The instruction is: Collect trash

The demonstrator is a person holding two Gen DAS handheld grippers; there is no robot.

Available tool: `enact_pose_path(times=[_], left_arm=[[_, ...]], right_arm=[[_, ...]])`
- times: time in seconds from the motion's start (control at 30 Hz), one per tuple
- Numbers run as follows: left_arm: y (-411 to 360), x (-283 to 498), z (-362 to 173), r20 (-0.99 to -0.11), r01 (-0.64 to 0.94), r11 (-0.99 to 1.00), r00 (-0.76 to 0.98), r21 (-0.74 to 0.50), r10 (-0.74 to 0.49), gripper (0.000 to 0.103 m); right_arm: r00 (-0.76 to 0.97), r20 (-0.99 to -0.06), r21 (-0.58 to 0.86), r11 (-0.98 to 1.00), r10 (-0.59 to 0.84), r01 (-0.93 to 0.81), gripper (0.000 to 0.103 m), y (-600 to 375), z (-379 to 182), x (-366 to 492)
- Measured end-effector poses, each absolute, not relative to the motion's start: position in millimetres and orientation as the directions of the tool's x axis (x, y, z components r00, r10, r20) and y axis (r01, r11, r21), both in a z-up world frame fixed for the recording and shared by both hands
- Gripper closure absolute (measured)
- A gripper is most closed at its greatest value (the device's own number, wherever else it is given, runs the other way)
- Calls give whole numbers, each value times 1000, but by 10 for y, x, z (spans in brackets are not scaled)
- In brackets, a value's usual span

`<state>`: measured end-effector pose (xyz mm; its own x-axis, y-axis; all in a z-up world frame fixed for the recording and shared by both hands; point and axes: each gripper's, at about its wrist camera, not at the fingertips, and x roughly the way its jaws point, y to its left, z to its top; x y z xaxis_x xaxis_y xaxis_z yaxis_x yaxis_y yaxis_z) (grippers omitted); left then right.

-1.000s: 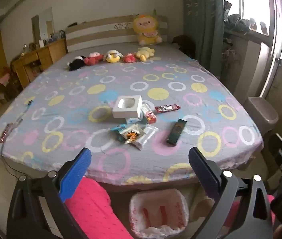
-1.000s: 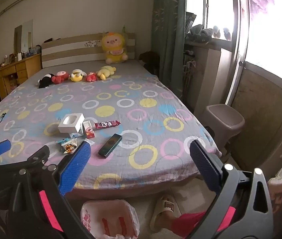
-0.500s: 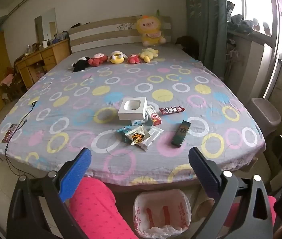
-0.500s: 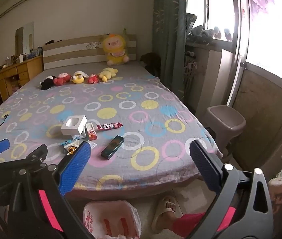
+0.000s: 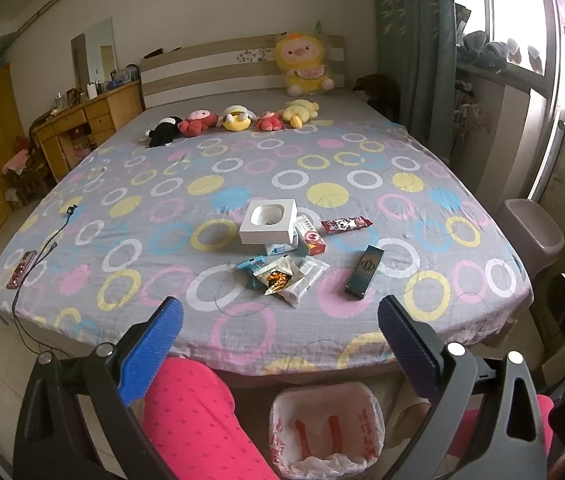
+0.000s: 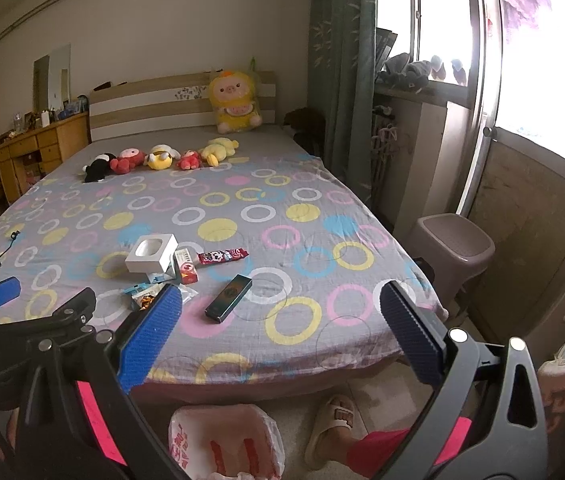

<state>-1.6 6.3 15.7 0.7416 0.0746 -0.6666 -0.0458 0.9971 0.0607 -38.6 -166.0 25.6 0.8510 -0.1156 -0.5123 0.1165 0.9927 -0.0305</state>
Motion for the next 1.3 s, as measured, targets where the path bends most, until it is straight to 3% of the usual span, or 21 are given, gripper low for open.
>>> enact_pose_path(times=[1.3], left_arm=[[54,-73,264,-661,-43,998,748,50,65,7]], right_arm=[[862,-495,-36,994,-107,103,6,-1568,359,-440]])
